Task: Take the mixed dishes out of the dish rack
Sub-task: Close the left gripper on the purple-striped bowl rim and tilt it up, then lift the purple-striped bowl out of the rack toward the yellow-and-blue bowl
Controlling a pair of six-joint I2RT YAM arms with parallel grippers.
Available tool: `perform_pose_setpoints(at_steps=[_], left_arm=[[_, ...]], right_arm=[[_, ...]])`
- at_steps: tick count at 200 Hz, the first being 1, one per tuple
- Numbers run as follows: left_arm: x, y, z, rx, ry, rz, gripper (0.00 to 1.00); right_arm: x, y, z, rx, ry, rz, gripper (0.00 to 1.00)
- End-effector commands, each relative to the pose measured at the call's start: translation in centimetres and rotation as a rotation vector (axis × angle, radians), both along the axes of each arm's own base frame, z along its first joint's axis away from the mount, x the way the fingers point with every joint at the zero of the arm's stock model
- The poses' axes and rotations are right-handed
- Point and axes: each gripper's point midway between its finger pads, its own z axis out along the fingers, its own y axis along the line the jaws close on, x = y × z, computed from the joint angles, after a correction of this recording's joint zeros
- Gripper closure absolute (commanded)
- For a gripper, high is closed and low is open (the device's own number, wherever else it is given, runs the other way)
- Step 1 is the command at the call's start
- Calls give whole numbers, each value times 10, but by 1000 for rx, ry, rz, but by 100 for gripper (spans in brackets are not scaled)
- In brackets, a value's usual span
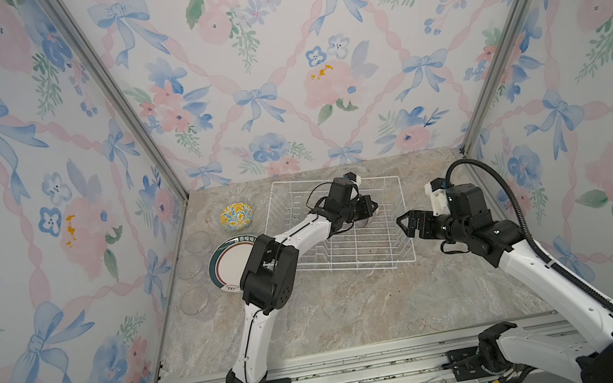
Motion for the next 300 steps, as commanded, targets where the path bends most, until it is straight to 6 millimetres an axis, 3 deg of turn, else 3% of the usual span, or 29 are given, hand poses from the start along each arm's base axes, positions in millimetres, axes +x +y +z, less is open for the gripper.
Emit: perform_pose_setpoints(at_steps=[1,57,102,156,204,255,300], left_arm=[[1,8,47,14,-115,14,100],[-3,28,75,78,-197,54,100],[-7,59,107,158,-273,131,100],[-5,120,125,218,-297,268,100],[-13,177,140,247,-312,387,100],[-15,237,155,260,-323,515,100],[-8,280,149,322,-294,615,100]], right_arm=[[1,-1,-1,10,-1,-6,3],[2,-3,-5,-5,1,-12,3],[6,-6,-16,-25,34,-24,3],[9,-6,-15,-27,29,-24,3],[16,-14,-34,-78,76,-54,3],[23,-8,-36,-58,80,-41,3],[28,-4,-37,-36,92,-34,3]])
